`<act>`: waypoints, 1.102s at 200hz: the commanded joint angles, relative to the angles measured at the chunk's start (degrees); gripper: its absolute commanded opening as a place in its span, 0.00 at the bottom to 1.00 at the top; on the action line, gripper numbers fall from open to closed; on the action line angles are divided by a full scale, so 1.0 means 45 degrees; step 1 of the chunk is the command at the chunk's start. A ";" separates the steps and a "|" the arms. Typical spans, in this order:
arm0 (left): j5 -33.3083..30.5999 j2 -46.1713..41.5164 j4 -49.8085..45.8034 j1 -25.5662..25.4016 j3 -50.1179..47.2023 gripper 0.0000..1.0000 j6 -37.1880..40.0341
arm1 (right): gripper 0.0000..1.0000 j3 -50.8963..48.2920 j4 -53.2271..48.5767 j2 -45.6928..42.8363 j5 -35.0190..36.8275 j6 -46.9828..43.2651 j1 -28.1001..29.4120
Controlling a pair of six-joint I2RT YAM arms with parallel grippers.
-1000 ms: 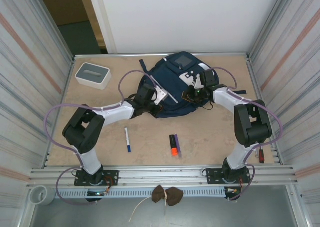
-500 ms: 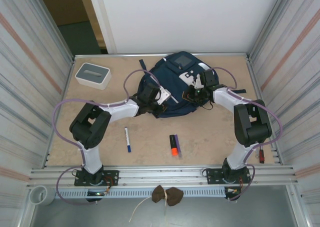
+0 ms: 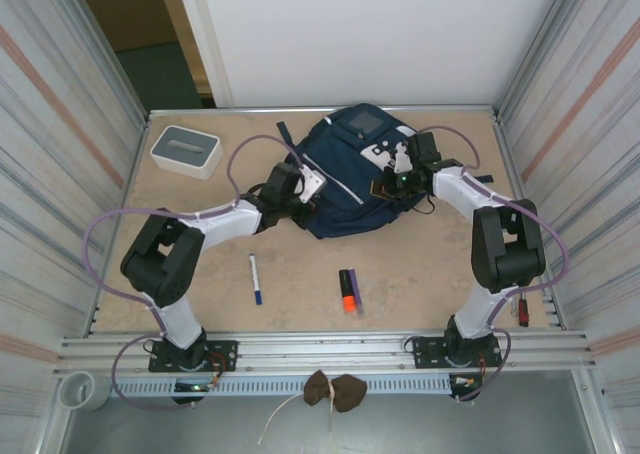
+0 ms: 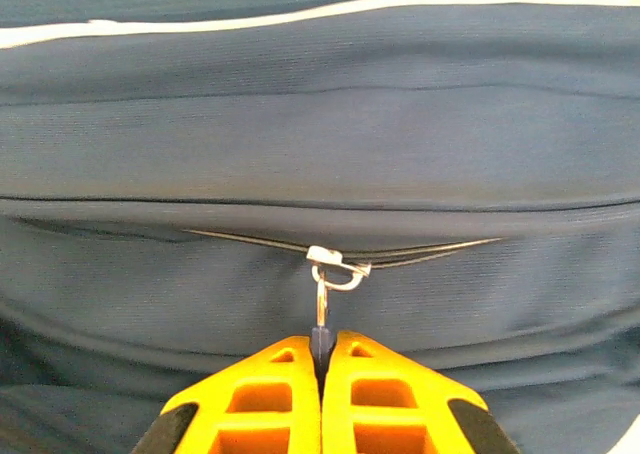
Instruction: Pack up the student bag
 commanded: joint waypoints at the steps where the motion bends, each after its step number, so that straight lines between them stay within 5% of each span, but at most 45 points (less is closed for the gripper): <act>1: -0.1213 -0.0704 -0.0418 0.0681 -0.0397 0.00 0.0375 | 0.00 0.0738 -0.1851 -0.0285 0.0221 -0.1795 -0.0549; 64: 0.0235 -0.1087 -0.0909 0.0153 -0.0285 0.00 -0.0172 | 0.01 0.1732 -0.2945 0.0012 0.0197 -0.2527 -0.1130; 120: 0.0129 -0.0773 -0.1043 -0.1224 0.0417 0.00 -0.0912 | 0.44 -0.0390 -0.0105 -0.1357 -0.0702 0.0282 -0.1439; 162: 0.0170 -0.0699 -0.0957 -0.1629 0.0535 0.00 -0.0953 | 0.59 -0.2257 0.1318 -0.1897 -0.0168 0.1340 -0.0789; 182: -0.0145 -0.0798 -0.0976 -0.1629 0.0410 0.00 -0.0839 | 0.55 -0.2339 0.1463 -0.1683 0.0412 0.1280 -0.0657; 220: -0.1340 -0.0876 -0.1366 -0.0852 0.0208 0.00 -0.0660 | 0.13 -0.1403 0.0562 -0.1322 0.1502 0.0061 -0.0735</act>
